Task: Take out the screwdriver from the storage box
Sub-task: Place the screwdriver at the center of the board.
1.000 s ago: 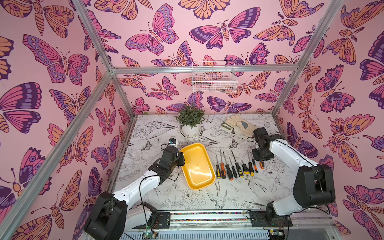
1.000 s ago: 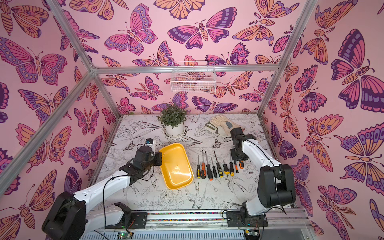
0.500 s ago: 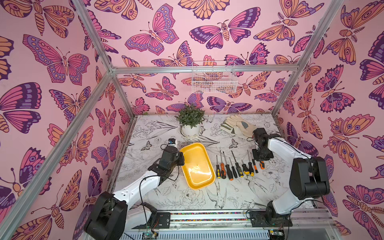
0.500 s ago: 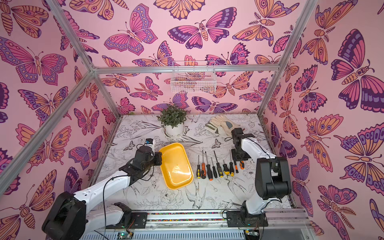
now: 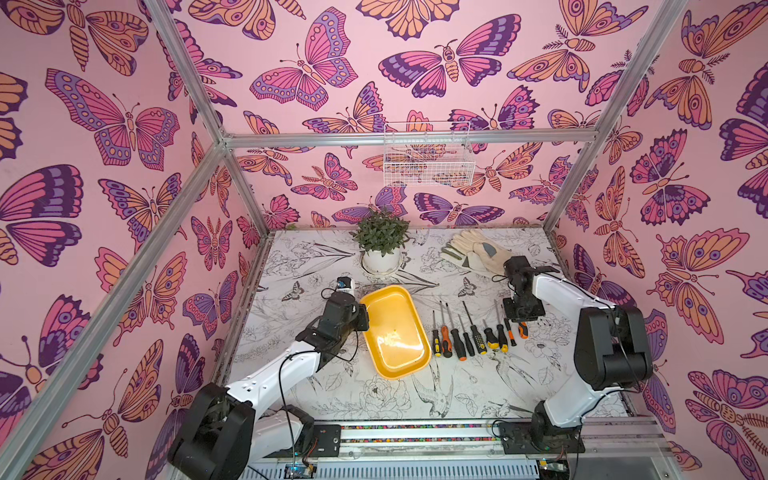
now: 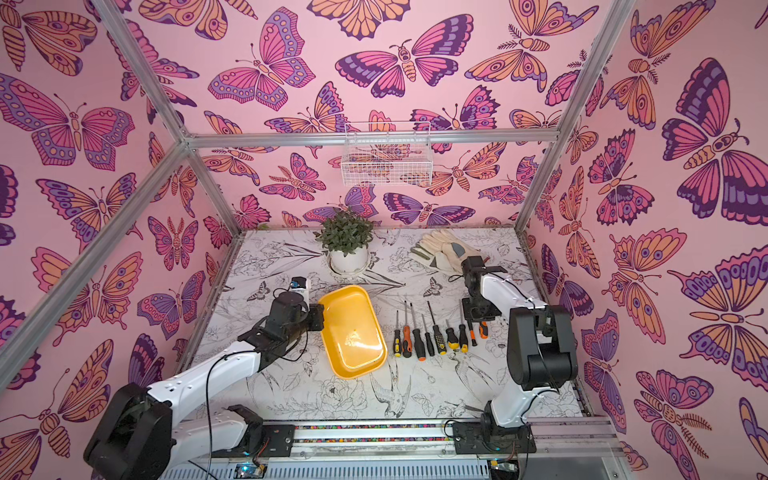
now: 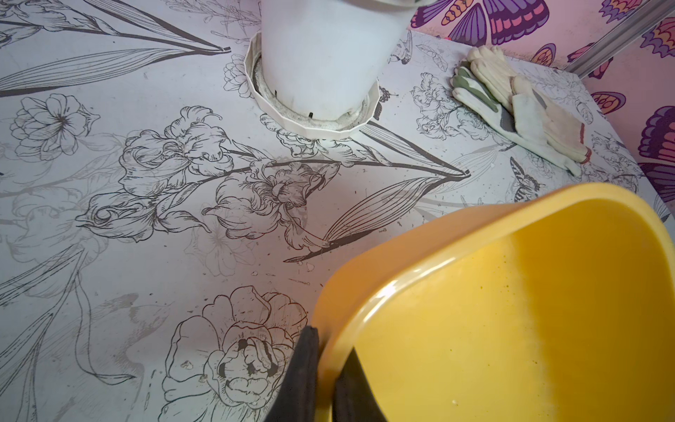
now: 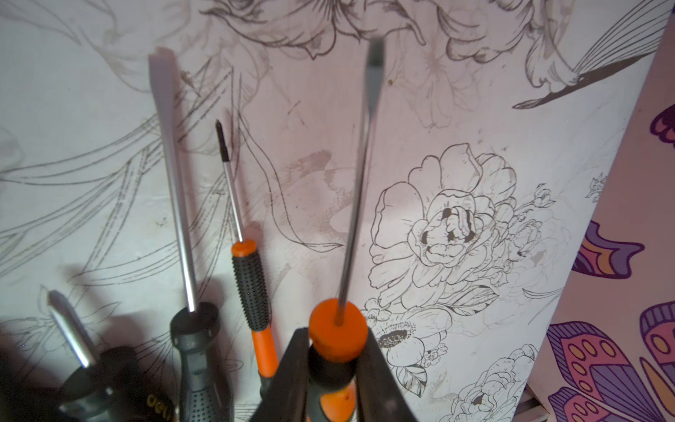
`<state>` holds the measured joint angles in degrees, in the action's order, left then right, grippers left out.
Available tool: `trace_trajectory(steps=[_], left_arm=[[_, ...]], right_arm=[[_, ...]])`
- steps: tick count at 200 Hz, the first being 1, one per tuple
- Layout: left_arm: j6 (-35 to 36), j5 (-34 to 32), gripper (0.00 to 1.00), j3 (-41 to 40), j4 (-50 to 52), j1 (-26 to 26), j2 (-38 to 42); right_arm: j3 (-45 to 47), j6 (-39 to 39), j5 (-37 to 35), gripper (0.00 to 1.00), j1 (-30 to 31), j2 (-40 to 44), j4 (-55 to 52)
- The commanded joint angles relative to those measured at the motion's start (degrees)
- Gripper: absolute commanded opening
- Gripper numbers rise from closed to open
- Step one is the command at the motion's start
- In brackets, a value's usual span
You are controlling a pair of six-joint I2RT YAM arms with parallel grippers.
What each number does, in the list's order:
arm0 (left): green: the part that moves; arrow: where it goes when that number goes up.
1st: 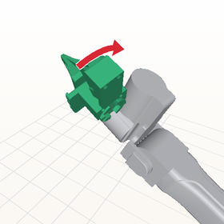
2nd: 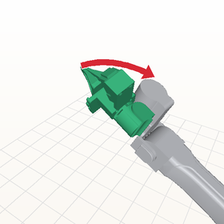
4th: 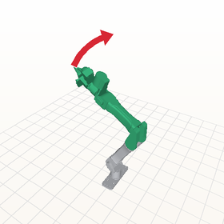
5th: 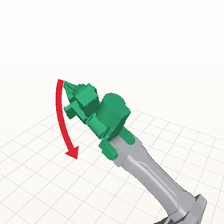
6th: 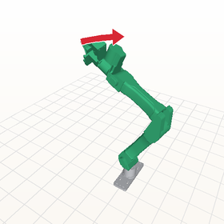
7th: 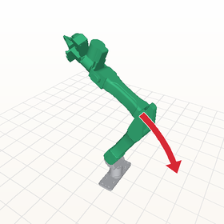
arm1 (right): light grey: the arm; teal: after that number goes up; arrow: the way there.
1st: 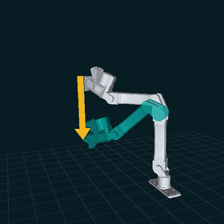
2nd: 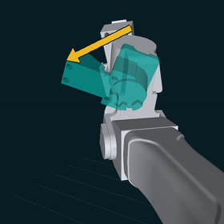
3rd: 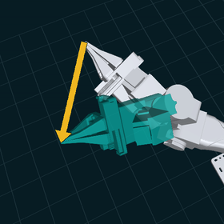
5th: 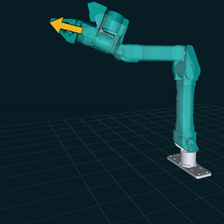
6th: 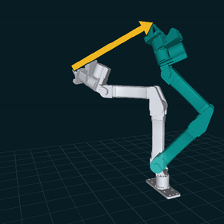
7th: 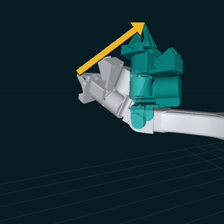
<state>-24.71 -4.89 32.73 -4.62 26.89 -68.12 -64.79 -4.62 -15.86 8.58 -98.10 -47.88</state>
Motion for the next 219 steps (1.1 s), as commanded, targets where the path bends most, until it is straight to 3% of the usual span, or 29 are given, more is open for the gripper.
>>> trace_trajectory(steps=[1,170,219], left_arm=[[-0.7,0.8,0.0,-0.7,-1.7,-0.4,0.2],[-0.3,1.5,0.0,0.7,-1.7,-0.4,-1.1],[-0.2,1.6,0.0,0.7,-1.7,-0.4,-1.4]], right_arm=[[-1.7,-0.2,-0.4,0.0,-0.5,-1.6,-1.8],[-3.3,0.1,-0.2,0.0,-1.0,-7.7,-1.9],[-4.1,-0.1,0.1,0.13,-1.5,-8.5,-2.6]])
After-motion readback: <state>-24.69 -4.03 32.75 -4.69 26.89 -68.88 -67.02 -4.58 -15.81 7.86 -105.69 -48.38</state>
